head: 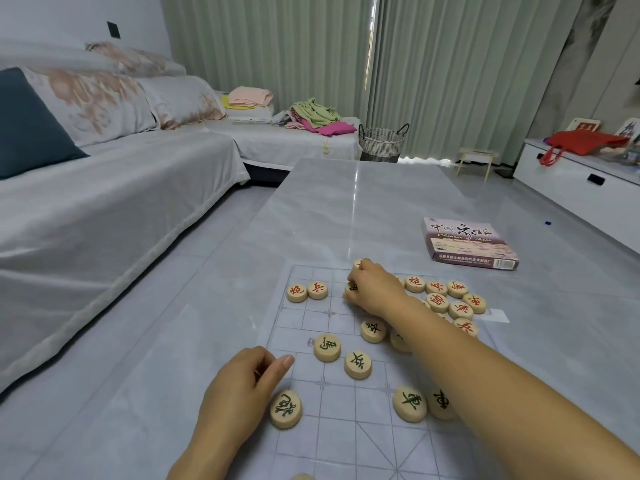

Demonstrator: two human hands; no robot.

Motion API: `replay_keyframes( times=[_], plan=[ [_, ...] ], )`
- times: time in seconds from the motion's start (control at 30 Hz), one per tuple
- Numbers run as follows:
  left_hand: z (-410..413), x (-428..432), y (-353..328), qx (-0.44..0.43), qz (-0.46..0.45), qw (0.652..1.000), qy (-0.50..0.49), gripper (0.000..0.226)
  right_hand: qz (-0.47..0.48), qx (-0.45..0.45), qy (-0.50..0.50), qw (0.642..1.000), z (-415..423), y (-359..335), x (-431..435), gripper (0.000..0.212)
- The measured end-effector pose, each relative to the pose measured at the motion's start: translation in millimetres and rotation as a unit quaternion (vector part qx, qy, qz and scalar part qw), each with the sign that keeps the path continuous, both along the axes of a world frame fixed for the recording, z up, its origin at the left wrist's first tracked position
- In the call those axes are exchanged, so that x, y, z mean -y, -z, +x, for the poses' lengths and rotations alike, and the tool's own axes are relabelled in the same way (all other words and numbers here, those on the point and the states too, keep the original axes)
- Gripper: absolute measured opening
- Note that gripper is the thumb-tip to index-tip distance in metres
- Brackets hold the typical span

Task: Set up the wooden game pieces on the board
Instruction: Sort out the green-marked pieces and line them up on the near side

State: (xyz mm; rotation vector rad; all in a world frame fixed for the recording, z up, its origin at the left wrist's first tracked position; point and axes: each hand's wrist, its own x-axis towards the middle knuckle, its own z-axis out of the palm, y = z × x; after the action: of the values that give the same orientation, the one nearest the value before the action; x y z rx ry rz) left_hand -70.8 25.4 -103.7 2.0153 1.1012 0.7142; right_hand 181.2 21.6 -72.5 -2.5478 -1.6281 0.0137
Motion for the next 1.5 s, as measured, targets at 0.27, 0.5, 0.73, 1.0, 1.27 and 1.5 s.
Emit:
replay_keyframes(
  times=[0.27, 0.5, 0.73, 1.0, 1.27, 1.5],
  plan=[
    [0.1, -1.2, 0.7, -0.021, 0.015, 1.0, 0.006, 0.028, -0.01, 0.019, 0.005, 1.0, -1.9, 4.4, 3.7, 0.03],
    [2.5, 1.8, -1.0, -0.028, 0.036, 0.999, 0.011, 0.017, 0.071, -0.066, 0.012, 0.995, -4.4, -6.2, 28.2, 0.032],
    [11.4, 8.8, -14.7, -0.011, 0.038, 0.998, 0.056, 0.026, 0.215, -0.241, 0.025, 0.946, 4.3, -37.8, 167.3, 0.023],
    [68.3, -8.0, -29.9, -0.346, 0.123, 0.914, 0.17, 0.051, 0.163, -0.222, 0.037, 0.961, -10.6, -1.8, 292.3, 0.031],
    [10.1, 4.5, -50.6, -0.256, 0.19, 0.939, 0.126, 0.022, 0.008, -0.23, -0.022, 0.973, -23.1, -2.4, 310.2, 0.026],
    [-78.4, 43.0, -28.2, -0.28, 0.111, 0.935, 0.188, 0.05, 0.003, -0.232, -0.047, 0.971, -32.6, 3.7, 316.4, 0.039]
  ],
)
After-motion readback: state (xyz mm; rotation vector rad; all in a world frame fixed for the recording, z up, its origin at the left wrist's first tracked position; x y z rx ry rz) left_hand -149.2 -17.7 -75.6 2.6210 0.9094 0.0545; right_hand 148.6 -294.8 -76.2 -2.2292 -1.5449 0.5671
